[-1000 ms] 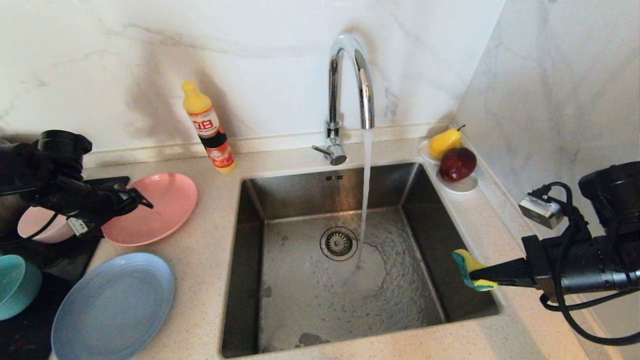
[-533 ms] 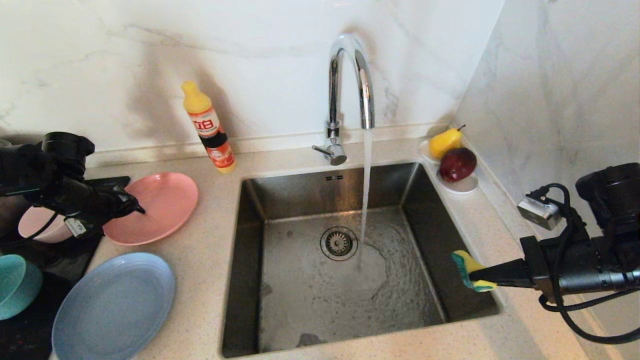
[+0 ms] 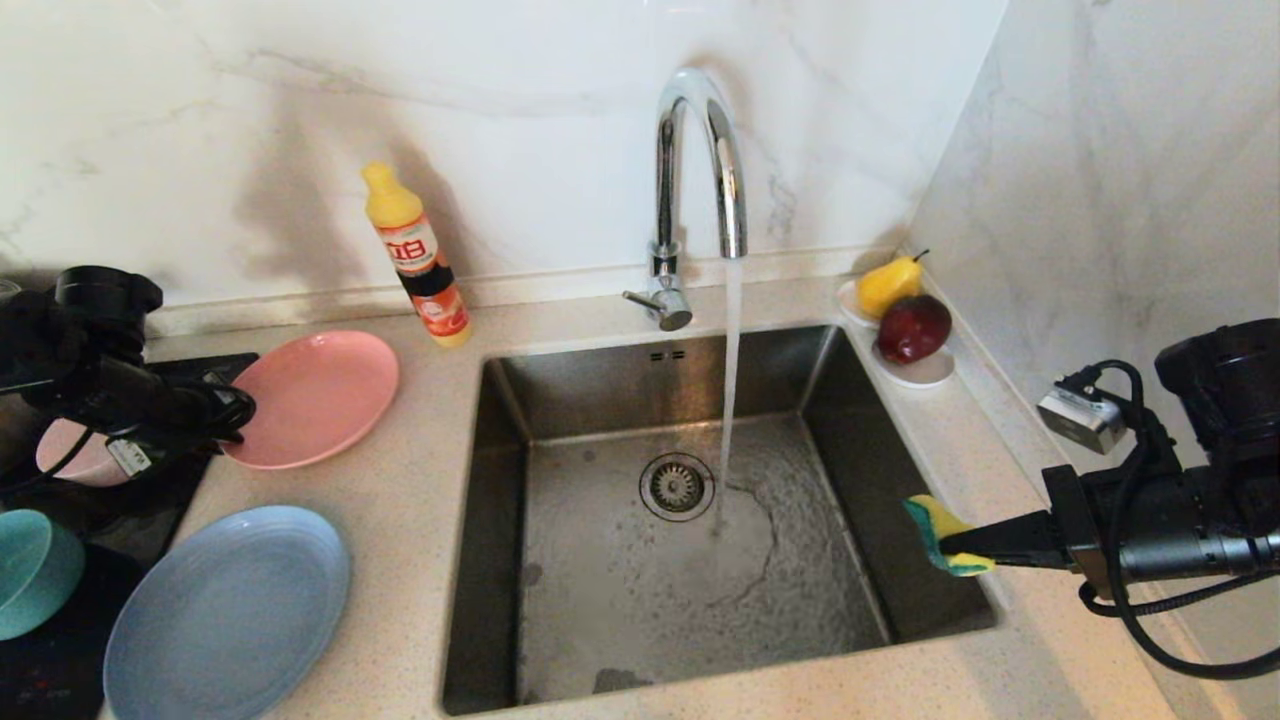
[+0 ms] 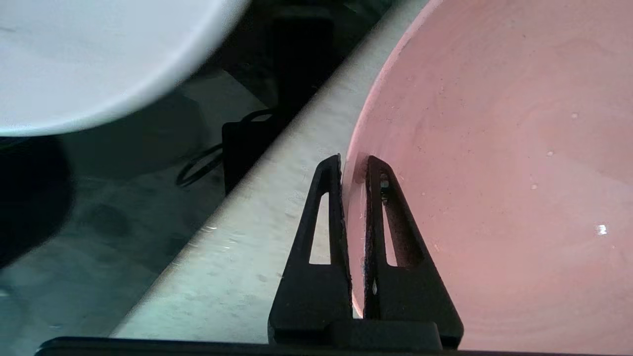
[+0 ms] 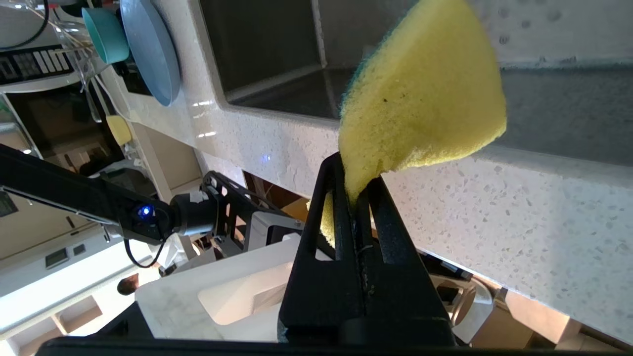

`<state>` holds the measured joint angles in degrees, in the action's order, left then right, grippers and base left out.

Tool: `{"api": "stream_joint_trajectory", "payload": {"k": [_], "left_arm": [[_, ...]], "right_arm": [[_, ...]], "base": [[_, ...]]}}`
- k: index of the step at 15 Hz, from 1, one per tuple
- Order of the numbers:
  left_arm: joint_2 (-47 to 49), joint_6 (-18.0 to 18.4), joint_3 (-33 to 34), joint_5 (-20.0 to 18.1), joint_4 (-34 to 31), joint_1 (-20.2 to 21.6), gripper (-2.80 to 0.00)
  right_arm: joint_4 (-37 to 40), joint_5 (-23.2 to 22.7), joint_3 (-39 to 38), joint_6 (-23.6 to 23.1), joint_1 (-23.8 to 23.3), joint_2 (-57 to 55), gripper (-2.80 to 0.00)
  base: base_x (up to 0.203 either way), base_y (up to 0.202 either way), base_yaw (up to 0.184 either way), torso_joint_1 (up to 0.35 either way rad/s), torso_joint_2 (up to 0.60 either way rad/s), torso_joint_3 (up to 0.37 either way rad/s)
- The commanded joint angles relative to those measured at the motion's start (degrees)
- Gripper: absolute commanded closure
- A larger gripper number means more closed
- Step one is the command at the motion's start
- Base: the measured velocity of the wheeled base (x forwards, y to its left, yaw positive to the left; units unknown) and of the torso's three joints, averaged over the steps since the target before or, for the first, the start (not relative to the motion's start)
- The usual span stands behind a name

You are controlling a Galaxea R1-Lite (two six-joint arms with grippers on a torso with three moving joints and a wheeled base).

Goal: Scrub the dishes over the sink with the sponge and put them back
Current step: Wash the plate

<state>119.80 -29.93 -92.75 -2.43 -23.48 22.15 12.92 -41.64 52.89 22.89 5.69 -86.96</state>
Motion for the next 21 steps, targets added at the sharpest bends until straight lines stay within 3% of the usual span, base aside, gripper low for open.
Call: {"api": "stream_joint_trajectory", "payload": {"k": [1,5,14,19,21], "left_arm": [[-0.34,-0.15,-0.41,0.23,-1.11,1.31,0.00],[-3.39,-0.33,-2.38,-0.09,-3.23,2.43,0.00],[-22.12,-0.24,-1.78,-0.19,-4.44,2.37,0.00],[-35.49,2.75,-1.31,-0.36,-8.45,2.32,0.00],[-39.71,3.42,-1.14,-2.25,-10.92,1.98,0.00]], "right_arm": [[0.09,-0.28,0.11,0.13,0.11,0.03,0.00],[0.00,-0.19,-0.25,0.13,0.11,-0.35,0.00],[0.12,-0.28,-0.42,0.13,0.37,0.36,0.00],[0.35,-0.28,-0.78,0.16,0.37,1.00,0.00],[0.52,-0.28,-0.89,0.22,0.45,1.61,0.00]], "base": [[0.000,0.000,0.000,0.000,0.00,0.000],[0.000,0.000,0.000,0.000,0.00,0.000],[0.000,0.000,0.000,0.000,0.00,0.000],[0.000,0.000,0.000,0.000,0.00,0.000],[0.000,0.000,0.000,0.000,0.00,0.000]]}}
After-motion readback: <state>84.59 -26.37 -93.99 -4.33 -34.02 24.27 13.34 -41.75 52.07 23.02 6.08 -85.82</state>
